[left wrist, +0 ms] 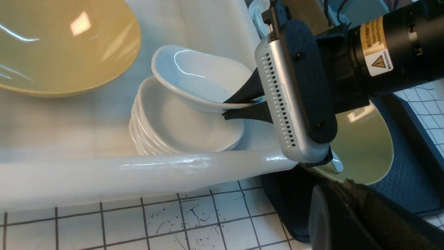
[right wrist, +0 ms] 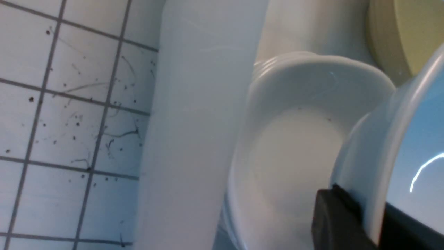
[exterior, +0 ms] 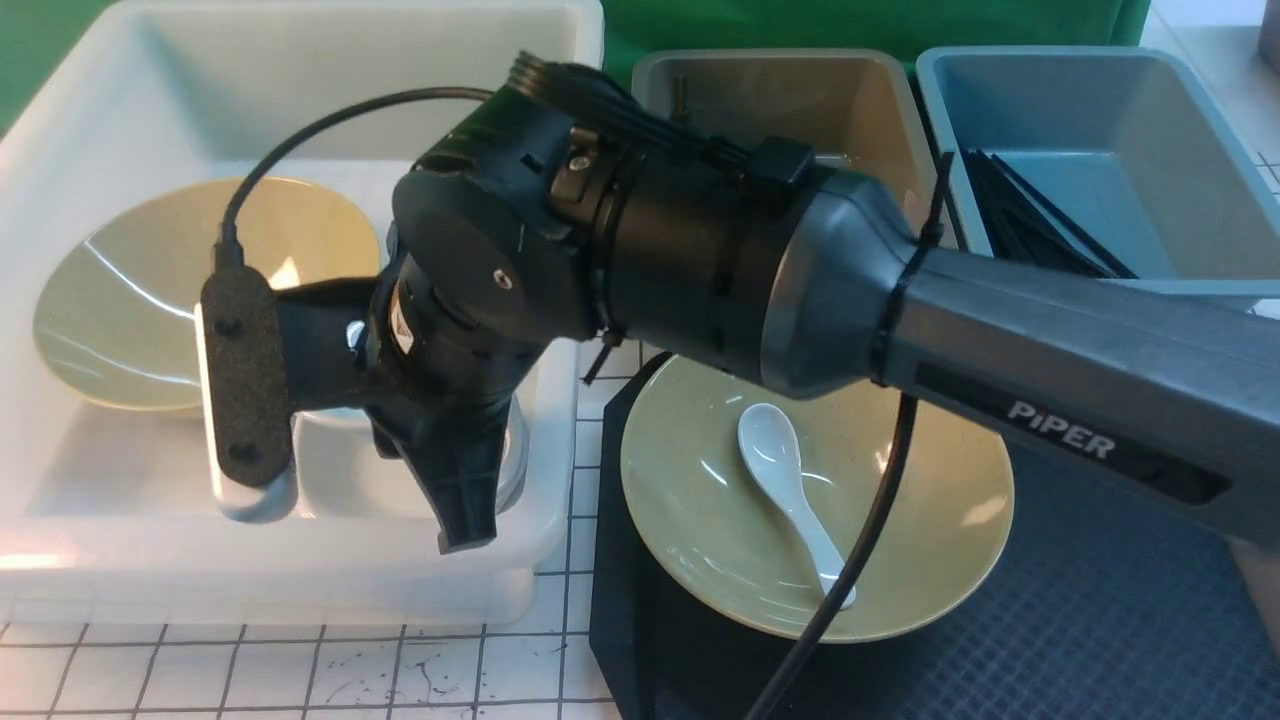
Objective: On white black table put chopsticks spoon bowls plates into blue grey white boxes.
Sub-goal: 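Place the white bowl into the white bin on top of the stacked bowls with the right gripper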
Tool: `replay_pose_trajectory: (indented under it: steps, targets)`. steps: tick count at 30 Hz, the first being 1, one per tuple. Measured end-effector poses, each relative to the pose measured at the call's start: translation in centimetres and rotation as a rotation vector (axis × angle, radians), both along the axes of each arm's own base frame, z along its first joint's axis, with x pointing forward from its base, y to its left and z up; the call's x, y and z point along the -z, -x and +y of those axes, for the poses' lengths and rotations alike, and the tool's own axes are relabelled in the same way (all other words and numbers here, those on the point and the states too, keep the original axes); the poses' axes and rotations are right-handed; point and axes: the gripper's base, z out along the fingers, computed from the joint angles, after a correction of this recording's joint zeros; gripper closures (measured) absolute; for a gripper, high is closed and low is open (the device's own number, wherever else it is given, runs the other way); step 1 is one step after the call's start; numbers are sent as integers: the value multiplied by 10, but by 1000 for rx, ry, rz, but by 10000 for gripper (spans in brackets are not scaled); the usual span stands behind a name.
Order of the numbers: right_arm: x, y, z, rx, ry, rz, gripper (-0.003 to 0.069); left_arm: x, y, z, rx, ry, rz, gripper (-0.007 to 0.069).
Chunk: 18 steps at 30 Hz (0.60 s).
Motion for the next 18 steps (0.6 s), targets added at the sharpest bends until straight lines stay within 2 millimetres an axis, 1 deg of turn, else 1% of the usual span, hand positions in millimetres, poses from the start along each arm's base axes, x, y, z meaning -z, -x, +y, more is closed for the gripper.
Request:
replay_pose_trajectory:
  steps: [2,5,6,9,11,12,14,16,18]
  targets:
    - [6,-1,2,6,7,17,533,0,0,0,4,2,0,624]
    - [8,0,3,12,4,26,429,0,0,-1,5,4,1,624]
    - [7,0,3,23,-3,30,356,0,0,-1,6,4,1,624]
    - [1,2,3,31,0,41,214,0,0,-1,6,4,1,624]
    - [-9,8,-1,48,18,69,148,0,0,-1,7,5,2,624]
    - [-18,11,-4,69,24,88,126,0,0,-1,8,7,2,624]
    - [-39,19,-14,129,29,132,109,0,0,-2,16,17,6,624]
    - [-56,24,-23,181,27,158,115,0,-2,-5,23,23,15,624]
    - [-79,28,-34,259,-32,145,151,0,-8,-10,34,28,41,624]
